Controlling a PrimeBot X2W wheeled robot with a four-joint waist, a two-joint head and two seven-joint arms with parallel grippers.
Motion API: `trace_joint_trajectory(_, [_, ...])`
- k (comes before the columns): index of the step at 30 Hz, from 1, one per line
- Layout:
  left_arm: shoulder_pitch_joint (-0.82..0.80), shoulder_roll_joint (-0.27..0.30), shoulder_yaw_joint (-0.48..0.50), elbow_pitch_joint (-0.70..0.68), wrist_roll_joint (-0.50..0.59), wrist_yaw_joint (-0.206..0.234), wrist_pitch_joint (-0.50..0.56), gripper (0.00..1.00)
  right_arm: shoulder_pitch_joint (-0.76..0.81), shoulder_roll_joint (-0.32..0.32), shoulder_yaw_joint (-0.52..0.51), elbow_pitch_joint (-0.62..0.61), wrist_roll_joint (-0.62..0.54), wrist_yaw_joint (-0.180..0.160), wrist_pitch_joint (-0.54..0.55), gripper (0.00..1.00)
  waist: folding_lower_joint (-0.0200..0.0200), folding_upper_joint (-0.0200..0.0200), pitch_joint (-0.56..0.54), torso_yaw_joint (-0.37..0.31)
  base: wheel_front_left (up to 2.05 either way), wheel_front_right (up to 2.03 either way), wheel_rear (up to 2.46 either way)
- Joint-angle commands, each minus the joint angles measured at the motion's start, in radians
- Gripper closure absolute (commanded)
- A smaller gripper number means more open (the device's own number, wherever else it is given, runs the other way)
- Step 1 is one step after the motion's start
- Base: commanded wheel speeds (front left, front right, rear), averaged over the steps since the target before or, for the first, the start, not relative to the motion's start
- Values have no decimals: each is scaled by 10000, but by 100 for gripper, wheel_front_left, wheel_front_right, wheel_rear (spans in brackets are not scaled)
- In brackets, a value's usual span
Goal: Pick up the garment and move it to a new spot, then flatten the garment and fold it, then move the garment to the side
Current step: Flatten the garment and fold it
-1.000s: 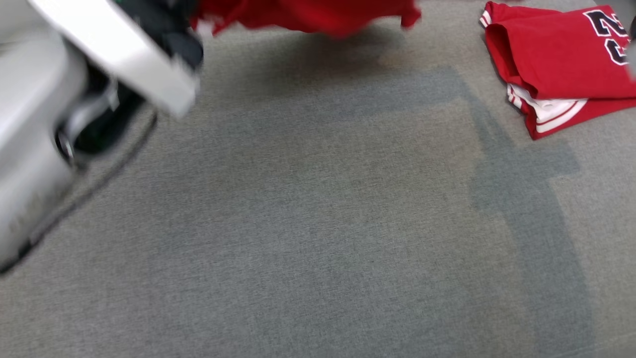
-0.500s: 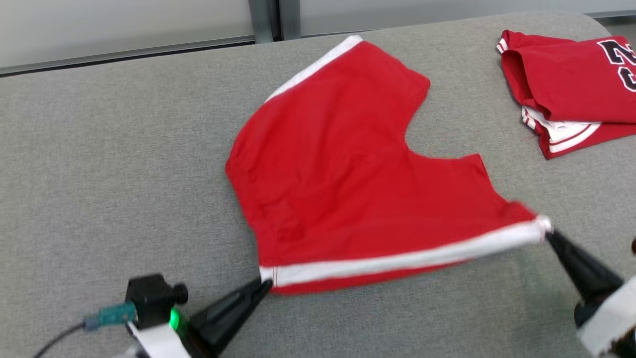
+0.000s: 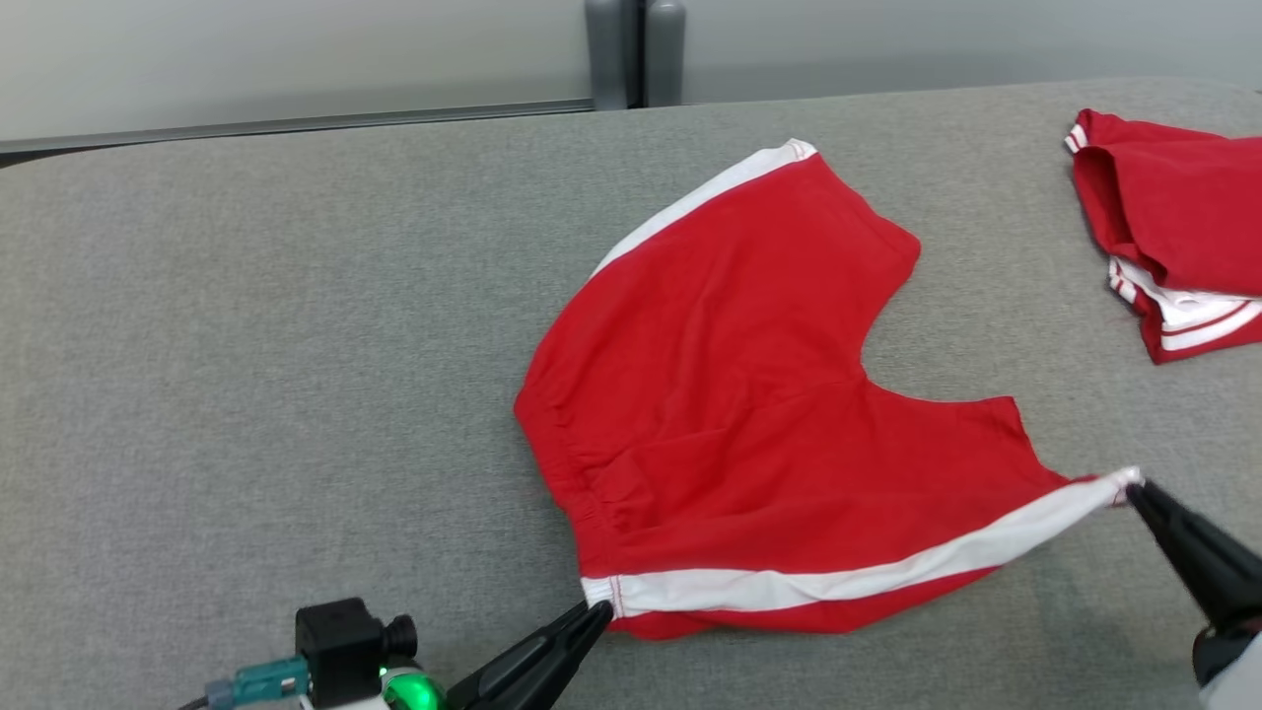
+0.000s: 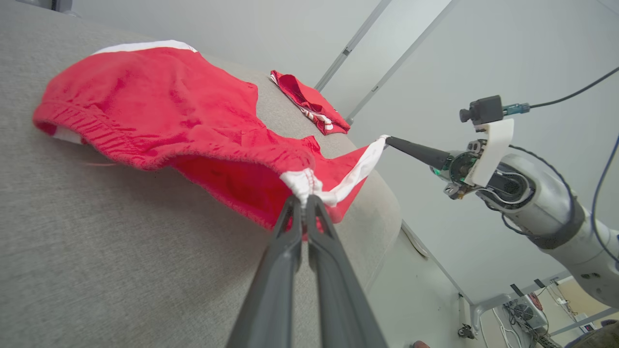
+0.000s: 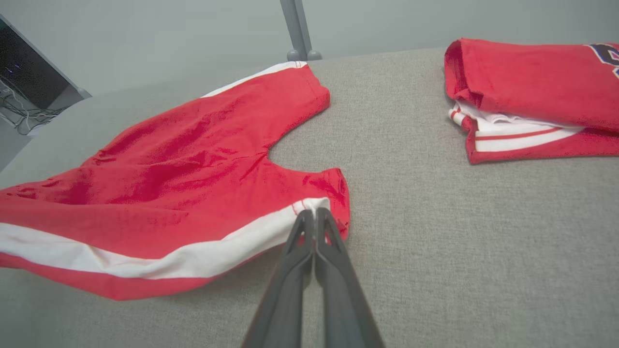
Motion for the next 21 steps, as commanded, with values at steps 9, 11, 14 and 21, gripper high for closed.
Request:
trace_joint_trajectory(9, [-1447,-416,-1201,-50,-2025,-10,377,100,-2352,125,-594,557,-198,-5,1079,100,-1,0,479,841,0,0,0])
trace_joint_trajectory(11, [-1719,-551,-1155,-101,-2579,-10,303,100,-2785,108,-647,708,-141,-5,1239,100,-1,0,605,1020,0,0,0])
trace_joint_trajectory(14, [-2105,-752,-950,-43,-3397,-10,232,100,-3465,7,-595,1011,-86,-5,1430,100,-1,0,830,1223,0,0,0])
trace_joint_trajectory(21, [-2877,-1329,-173,537,-5352,-10,500,100,-5843,-393,227,2164,-21,-3,1850,100,-1,0,1631,1523,0,0,0])
